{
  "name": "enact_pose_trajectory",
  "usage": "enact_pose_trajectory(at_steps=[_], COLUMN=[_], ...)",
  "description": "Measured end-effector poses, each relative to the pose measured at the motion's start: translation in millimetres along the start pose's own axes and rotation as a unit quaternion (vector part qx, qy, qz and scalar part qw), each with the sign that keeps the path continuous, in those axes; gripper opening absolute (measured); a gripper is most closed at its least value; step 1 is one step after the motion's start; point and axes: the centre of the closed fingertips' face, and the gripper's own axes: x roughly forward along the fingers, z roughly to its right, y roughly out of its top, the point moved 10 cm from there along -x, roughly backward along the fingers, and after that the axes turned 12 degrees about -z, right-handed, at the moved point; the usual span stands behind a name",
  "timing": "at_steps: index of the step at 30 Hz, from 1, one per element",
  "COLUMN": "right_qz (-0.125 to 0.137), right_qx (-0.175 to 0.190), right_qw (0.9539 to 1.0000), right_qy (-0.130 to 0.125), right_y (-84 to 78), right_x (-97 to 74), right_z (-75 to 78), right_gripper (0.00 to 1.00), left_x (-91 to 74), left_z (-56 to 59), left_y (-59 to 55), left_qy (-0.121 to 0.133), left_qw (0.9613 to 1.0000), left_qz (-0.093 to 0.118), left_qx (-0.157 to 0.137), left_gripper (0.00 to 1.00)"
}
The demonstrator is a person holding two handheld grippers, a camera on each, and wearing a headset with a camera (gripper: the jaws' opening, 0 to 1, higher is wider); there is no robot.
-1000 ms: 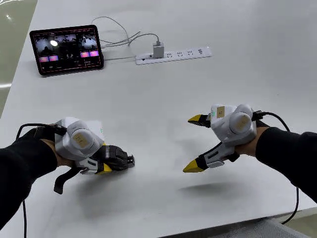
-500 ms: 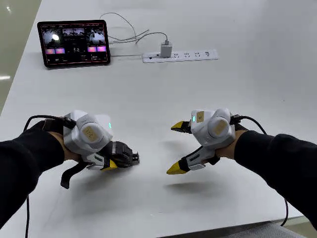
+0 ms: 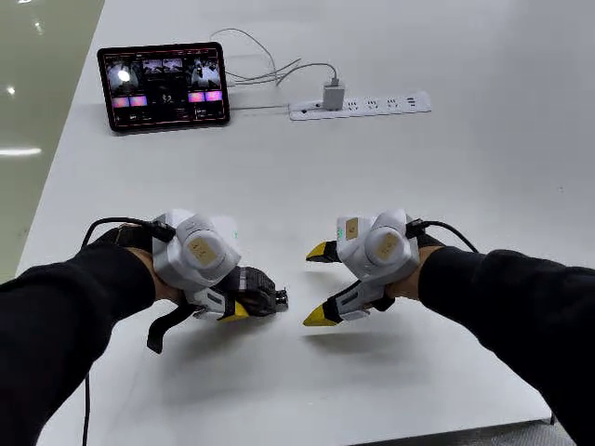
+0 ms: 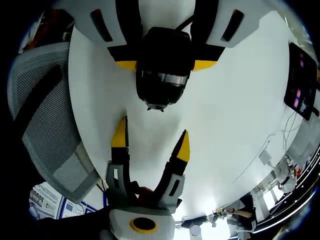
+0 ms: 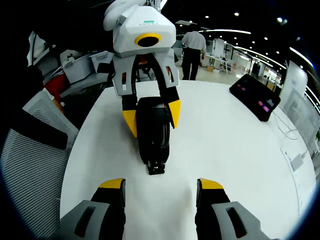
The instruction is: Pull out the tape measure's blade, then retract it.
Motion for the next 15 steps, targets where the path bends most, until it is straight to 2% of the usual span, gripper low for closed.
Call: enact_pose_trajectory(at_steps=[8, 15], right_qz=[-0.014, -0.016], right_qx=[-0.005, -0.008], right_qw=[0.9999, 0.9997], right_qy=[0.009, 0.015], right_y=[6.7, 11.3], right_x=[17.5, 21.6], right_z=[-1.4, -0.6], right_gripper=[0.40, 0.30], left_x=[1.1, 1.4], left_z=[-0.7, -0.9], left_y=[-1.0, -0.8], left_qy=[-0.003, -0.004], left_qw=[1.0000, 1.0000], left_qz=[0.008, 0.008], left_qx=[-0.001, -0.001], left_gripper=[0.31, 0.31])
